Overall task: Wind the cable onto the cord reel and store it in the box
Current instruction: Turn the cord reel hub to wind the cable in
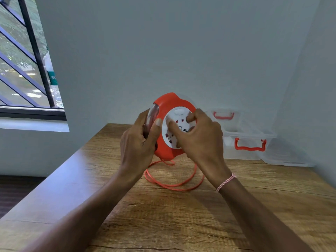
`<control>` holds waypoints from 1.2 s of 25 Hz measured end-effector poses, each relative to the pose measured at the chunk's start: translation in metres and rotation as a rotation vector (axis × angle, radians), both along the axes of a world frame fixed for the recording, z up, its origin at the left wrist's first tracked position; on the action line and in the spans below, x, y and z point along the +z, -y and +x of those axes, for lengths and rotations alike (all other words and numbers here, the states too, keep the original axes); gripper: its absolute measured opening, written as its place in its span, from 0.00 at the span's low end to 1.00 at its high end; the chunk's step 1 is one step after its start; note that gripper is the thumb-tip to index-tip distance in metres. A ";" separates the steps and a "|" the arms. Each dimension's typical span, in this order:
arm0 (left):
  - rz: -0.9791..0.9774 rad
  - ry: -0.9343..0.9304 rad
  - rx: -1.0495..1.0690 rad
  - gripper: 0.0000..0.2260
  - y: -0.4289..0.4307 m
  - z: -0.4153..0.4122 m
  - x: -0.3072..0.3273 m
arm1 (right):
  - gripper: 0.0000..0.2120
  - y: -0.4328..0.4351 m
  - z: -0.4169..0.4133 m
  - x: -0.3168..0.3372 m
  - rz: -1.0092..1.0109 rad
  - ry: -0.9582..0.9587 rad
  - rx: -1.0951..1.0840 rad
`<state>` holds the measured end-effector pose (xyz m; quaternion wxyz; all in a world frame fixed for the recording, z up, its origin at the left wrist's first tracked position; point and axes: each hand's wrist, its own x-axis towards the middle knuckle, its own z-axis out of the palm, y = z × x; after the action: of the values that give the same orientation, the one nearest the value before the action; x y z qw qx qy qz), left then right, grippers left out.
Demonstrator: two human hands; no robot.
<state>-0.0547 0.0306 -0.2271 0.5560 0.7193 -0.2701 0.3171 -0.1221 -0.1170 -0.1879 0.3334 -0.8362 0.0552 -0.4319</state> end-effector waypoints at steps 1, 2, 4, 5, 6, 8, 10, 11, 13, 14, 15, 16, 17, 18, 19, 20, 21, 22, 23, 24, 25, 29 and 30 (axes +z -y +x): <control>-0.005 -0.005 -0.004 0.33 0.001 -0.001 0.000 | 0.26 -0.001 0.002 0.002 0.267 -0.043 0.093; -0.006 -0.009 -0.004 0.34 0.000 -0.001 0.000 | 0.26 0.000 0.003 0.004 0.412 -0.070 0.142; 0.010 -0.016 0.000 0.35 0.000 -0.002 0.001 | 0.26 0.005 0.001 0.003 0.287 -0.091 0.085; 0.017 -0.022 0.001 0.37 -0.001 -0.001 0.001 | 0.27 0.009 -0.001 0.001 0.107 -0.075 -0.006; 0.020 -0.030 0.000 0.38 -0.002 -0.001 0.002 | 0.27 0.012 -0.002 -0.001 -0.075 -0.032 -0.094; 0.016 -0.043 0.003 0.36 -0.004 0.000 0.003 | 0.24 0.020 -0.004 -0.001 -0.362 0.108 -0.139; 0.001 -0.038 0.012 0.26 -0.006 0.002 0.003 | 0.23 0.027 -0.007 0.000 -0.563 0.139 -0.041; -0.016 -0.039 0.012 0.22 -0.007 0.003 0.003 | 0.25 0.030 -0.008 0.001 -0.664 0.102 0.004; -0.038 -0.045 0.002 0.15 -0.008 0.004 0.004 | 0.29 0.032 -0.009 0.000 -0.811 0.009 0.045; -0.039 -0.043 -0.001 0.13 -0.008 0.004 0.004 | 0.30 0.030 -0.009 0.001 -0.847 -0.013 0.038; -0.034 -0.038 -0.006 0.11 -0.008 0.003 0.004 | 0.31 0.028 -0.009 0.001 -0.867 -0.006 0.018; -0.026 -0.033 -0.010 0.11 -0.008 0.003 0.004 | 0.31 0.026 -0.009 0.000 -0.881 0.032 -0.007; -0.018 -0.032 -0.013 0.11 -0.007 0.002 0.003 | 0.31 0.024 -0.009 0.000 -0.886 0.081 -0.040; -0.014 -0.033 -0.017 0.11 -0.006 0.002 0.003 | 0.30 0.022 -0.008 -0.001 -0.879 0.124 -0.074; -0.013 -0.033 -0.016 0.13 -0.006 0.003 0.002 | 0.29 0.019 -0.008 -0.002 -0.858 0.145 -0.098; -0.007 -0.024 -0.008 0.16 -0.005 0.003 0.002 | 0.29 0.016 -0.007 -0.002 -0.811 0.146 -0.108; 0.008 -0.008 0.008 0.20 -0.005 0.003 0.001 | 0.30 0.012 -0.006 -0.003 -0.721 0.128 -0.116; 0.029 0.008 0.024 0.24 -0.004 0.002 0.000 | 0.30 0.007 -0.004 -0.004 -0.580 0.098 -0.117; 0.048 0.021 0.033 0.28 -0.003 0.001 0.000 | 0.29 0.004 -0.002 -0.005 -0.384 0.049 -0.096; 0.058 0.027 0.033 0.31 -0.003 -0.001 0.000 | 0.28 0.001 0.001 -0.005 -0.132 -0.010 -0.038; 0.059 0.027 0.025 0.33 -0.002 -0.001 0.000 | 0.26 0.001 0.004 -0.004 0.141 -0.071 0.049; 0.034 0.004 0.015 0.30 -0.002 0.000 0.001 | 0.25 0.009 0.005 -0.004 0.308 -0.077 0.126; 0.025 -0.006 0.017 0.30 -0.002 0.000 0.002 | 0.25 0.013 0.004 -0.006 0.121 -0.009 0.046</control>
<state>-0.0543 0.0329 -0.2254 0.5448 0.7295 -0.2663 0.3165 -0.1183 -0.1303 -0.1936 0.3928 -0.8176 0.0632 -0.4163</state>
